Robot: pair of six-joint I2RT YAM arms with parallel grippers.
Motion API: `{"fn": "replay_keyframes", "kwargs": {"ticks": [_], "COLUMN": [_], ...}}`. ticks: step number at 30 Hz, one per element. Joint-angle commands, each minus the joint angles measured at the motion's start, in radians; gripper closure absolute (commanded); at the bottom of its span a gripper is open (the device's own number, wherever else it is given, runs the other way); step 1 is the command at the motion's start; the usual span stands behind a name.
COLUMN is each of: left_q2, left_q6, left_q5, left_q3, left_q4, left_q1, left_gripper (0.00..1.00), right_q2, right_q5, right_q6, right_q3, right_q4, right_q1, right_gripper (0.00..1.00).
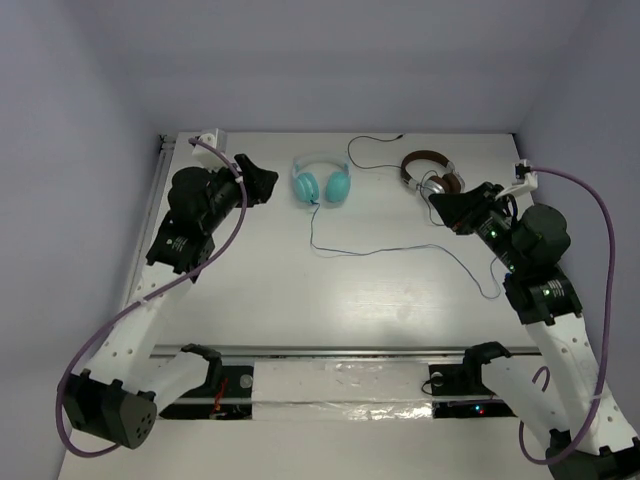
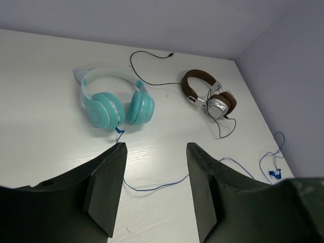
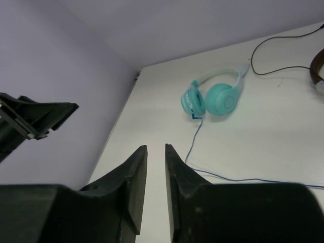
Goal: Wrap the headphones
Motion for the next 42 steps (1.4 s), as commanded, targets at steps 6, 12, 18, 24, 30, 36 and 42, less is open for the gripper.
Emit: {"fn": "replay_keyframes", "kwargs": {"ticks": [6, 12, 18, 24, 30, 36, 42], "left_q2": [0.135, 0.486, 0.877, 1.196, 1.328, 1.405, 1.424], "left_q6": [0.072, 0.235, 0.384, 0.395, 0.378, 0.368, 0.364], "left_q5": [-0.045, -0.174, -0.131, -0.082, -0.039, -0.01, -0.004], "left_q3": [0.177, 0.522, 0.866, 1.185, 1.231, 1.193, 1.116], "left_q4": [0.032, -0.074, -0.172, -0.272, -0.231, -0.219, -0.197], "left_q1": [-0.003, -0.003, 0.008, 0.026, 0.026, 0.026, 0.026], "left_gripper": [0.62, 1.0, 0.98, 0.63, 0.47, 0.39, 0.41], "right_q2": [0.017, 0.036, 0.056, 0.091, 0.117, 0.126, 0.125], "right_q5": [-0.069, -0.091, -0.089, -0.115, -0.135, -0.14, -0.14], "right_q6": [0.016, 0.03, 0.03, 0.025, 0.016, 0.016, 0.013], "right_q3": [-0.005, -0.022, -0.04, -0.045, -0.048, -0.055, -0.054], "right_q4": [0.117, 0.167, 0.189, 0.195, 0.194, 0.195, 0.195], "right_q1": [-0.005, -0.005, -0.005, -0.005, 0.004, 0.004, 0.004], "right_gripper": [0.88, 1.0, 1.0, 1.0, 1.0, 0.81, 0.66]}}
